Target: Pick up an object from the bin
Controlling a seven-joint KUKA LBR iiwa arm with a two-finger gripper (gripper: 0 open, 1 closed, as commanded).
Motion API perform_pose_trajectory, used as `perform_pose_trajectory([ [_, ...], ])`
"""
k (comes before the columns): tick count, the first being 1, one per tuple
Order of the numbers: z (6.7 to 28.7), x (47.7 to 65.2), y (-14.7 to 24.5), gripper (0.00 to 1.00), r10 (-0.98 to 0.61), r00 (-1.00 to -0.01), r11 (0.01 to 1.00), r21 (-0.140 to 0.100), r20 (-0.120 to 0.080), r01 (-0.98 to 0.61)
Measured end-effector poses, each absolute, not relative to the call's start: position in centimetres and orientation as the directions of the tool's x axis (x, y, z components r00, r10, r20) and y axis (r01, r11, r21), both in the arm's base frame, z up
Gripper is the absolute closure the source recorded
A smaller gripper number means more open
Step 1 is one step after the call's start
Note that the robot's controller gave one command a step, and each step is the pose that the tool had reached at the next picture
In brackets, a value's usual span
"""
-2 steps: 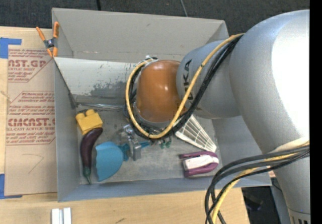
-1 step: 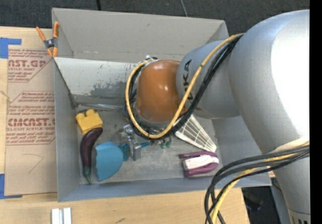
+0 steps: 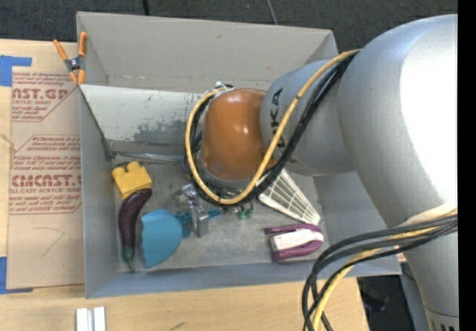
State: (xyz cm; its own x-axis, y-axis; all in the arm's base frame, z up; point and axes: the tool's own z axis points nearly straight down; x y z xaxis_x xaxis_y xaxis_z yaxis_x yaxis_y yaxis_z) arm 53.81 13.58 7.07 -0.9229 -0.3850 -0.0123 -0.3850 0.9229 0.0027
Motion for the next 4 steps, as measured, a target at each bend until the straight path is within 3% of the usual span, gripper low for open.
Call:
perform_pose_trajectory([
  [2,7.1,54.3,14.3,1.0,-0.375,-0.927,0.927,0.002,-0.013,-0.375],
  [3,10.9,53.4,14.0,1.0,-0.392,-0.92,0.92,0.004,-0.004,-0.392],
  [4,13.5,54.5,14.7,1.0,-0.401,-0.916,0.916,0.0,-0.024,-0.401],
])
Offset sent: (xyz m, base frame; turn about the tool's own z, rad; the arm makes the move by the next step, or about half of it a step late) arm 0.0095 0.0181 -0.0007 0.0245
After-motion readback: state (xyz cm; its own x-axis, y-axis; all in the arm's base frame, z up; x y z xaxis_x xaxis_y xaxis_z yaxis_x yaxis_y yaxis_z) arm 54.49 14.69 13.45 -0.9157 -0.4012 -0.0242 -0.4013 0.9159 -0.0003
